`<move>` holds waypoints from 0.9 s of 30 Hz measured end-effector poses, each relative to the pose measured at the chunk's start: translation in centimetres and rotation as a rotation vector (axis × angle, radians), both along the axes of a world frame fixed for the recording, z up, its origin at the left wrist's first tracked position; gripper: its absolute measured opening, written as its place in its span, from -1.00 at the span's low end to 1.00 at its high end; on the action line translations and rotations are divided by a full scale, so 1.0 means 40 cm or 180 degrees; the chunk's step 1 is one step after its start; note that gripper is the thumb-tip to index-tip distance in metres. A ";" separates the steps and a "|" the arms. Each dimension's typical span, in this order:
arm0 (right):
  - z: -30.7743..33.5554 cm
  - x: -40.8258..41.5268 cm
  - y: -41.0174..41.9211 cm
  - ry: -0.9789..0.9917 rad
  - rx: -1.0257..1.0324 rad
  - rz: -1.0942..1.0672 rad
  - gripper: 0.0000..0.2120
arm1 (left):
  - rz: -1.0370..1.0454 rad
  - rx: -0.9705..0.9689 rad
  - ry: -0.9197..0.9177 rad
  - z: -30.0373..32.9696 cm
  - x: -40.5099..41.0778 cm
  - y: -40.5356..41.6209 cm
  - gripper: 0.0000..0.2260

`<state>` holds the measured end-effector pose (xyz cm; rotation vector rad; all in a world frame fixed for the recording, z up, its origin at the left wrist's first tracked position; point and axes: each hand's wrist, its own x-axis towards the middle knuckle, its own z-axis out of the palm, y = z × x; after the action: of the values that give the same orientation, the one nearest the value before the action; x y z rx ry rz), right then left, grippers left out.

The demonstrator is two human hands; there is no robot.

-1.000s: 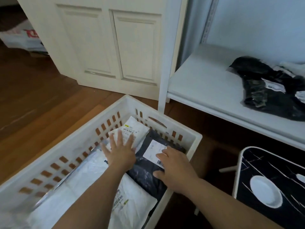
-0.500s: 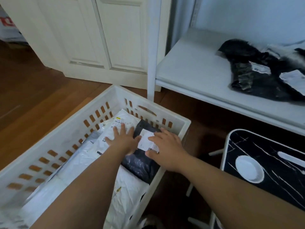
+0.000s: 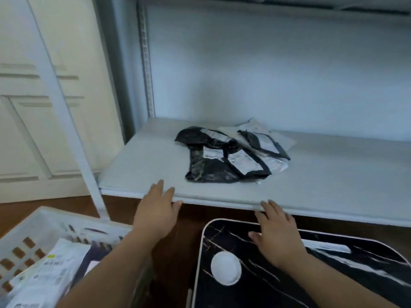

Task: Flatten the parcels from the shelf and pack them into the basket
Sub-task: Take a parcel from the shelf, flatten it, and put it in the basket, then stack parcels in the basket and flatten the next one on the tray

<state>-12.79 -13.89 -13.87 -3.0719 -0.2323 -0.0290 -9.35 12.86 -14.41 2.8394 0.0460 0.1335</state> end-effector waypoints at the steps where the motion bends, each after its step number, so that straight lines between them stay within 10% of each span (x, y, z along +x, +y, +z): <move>1: -0.002 0.003 -0.040 0.0021 -0.0061 -0.0112 -0.43 | -0.0156 0.0068 0.0027 0.010 0.024 -0.047 -0.54; 13: -0.050 0.020 -0.252 -0.0091 0.0013 -0.0289 -0.36 | -0.0015 0.0766 0.0873 0.007 0.209 -0.235 -0.54; 27: 0.035 -0.067 -0.191 0.0335 0.1798 -0.0550 -0.34 | -0.0138 -0.0618 -0.1863 0.426 0.084 -0.241 -0.80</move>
<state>-15.45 -21.52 -12.47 -2.5116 0.0449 0.0506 -5.98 3.22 2.62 2.4983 -0.1208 0.8860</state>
